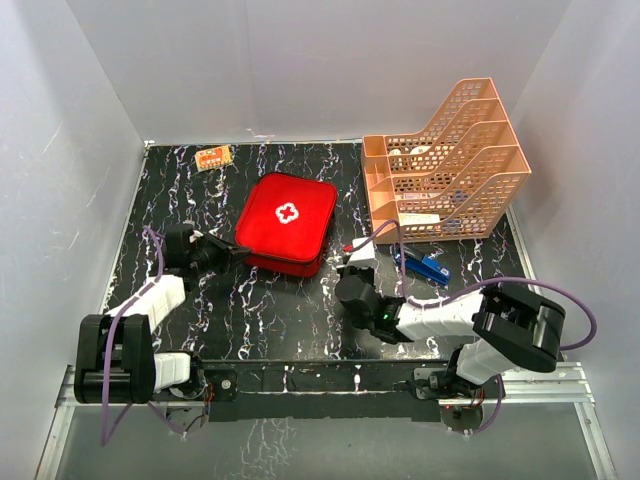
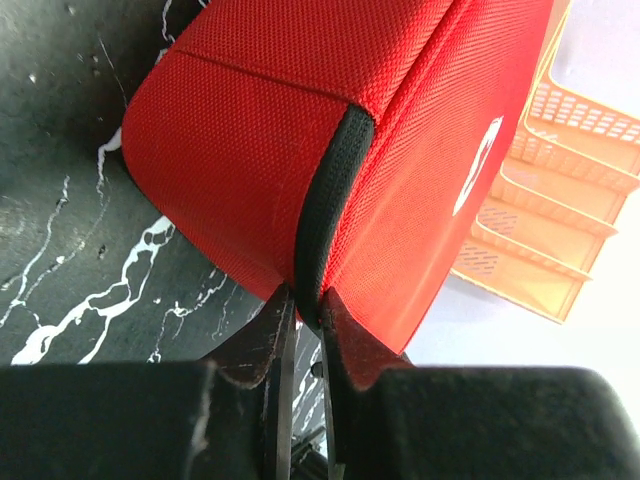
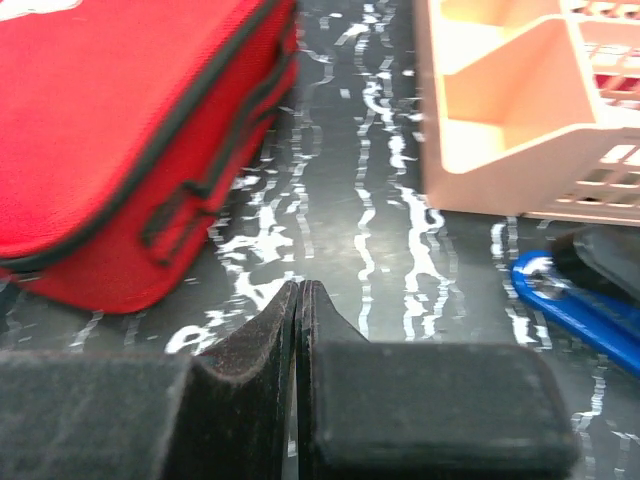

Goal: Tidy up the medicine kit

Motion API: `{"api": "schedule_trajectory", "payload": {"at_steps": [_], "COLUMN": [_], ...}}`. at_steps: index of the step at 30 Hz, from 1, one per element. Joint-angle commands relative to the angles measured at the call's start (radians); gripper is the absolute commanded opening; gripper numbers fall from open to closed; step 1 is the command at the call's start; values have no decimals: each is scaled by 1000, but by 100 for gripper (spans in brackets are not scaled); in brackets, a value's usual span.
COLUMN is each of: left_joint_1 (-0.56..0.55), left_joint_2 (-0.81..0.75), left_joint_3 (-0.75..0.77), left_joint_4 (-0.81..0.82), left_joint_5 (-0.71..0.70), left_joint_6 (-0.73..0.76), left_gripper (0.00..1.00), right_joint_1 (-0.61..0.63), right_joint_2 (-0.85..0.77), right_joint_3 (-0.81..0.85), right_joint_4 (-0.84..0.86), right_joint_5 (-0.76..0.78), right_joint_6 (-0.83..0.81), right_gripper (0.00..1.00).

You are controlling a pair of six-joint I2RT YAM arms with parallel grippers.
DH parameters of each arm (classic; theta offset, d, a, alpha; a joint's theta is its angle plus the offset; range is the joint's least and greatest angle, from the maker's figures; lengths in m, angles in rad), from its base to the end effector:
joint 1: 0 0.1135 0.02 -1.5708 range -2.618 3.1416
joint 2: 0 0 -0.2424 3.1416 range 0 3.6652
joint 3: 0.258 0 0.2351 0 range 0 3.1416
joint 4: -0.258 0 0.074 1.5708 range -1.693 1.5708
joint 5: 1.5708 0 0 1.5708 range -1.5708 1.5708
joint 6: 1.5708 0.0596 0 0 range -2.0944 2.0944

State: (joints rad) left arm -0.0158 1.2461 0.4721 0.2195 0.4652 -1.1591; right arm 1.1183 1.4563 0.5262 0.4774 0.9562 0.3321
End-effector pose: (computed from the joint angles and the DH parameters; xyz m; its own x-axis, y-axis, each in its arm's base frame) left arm 0.2549 -0.0308 0.1602 -0.5731 -0.8101 -0.1237 -0.3242 0.3628 -0.8736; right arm 0.1635 0.2249 0.1605 -0.2451 -0.0743 -0.9666 -0.1242 0.9912 -0.0446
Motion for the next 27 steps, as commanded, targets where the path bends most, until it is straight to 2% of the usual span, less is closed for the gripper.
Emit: {"api": "schedule_trajectory", "payload": {"at_steps": [1,7,8,10,13,17,22,27], "left_joint_1": [13,14,13,13,14,14,13,14], "left_joint_2": [-6,17,17,12,12,23,29,28], "left_joint_3": [46,65,62,60,59,64,66,62], "left_joint_4": [-73,-39,-37,-39,-41,-37,-40,-40], "left_joint_5": [-102,6,18,26,41,57,60,58], "left_joint_6": [78,86,84,86,87,88,90,90], "left_gripper": [0,0,0,0,0,0,1,1], "right_joint_1": [-48,-71,-71,-66,-46,0,17,17], "right_joint_2": [-48,-78,-77,-70,-35,51,154,213], "right_joint_3": [-18,-2,2,14,22,73,149,202], "right_joint_4": [104,81,77,69,101,124,143,155], "right_joint_5": [64,-278,-321,-387,-417,-413,-331,-229], "right_joint_6": [-125,-163,-143,-96,-64,-68,-41,-29], "right_gripper": [0,0,1,13,29,40,49,50]}}
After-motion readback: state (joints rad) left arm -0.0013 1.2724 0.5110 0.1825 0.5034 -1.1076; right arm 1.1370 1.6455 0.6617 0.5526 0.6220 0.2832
